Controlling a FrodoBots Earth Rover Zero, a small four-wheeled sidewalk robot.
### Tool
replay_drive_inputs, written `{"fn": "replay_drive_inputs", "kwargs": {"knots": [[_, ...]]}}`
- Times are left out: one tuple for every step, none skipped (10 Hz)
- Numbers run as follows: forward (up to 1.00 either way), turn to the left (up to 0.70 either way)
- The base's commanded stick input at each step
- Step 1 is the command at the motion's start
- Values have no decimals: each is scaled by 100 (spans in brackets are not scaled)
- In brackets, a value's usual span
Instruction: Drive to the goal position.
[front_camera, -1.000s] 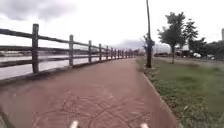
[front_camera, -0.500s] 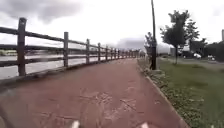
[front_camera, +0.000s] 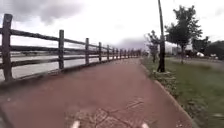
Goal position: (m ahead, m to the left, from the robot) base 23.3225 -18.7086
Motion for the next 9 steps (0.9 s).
{"fn": "replay_drive_inputs", "kwargs": {"knots": [[100,0],[100,0],[100,0],[100,0],[100,0],[100,0],[100,0],[100,0],[100,0]]}}
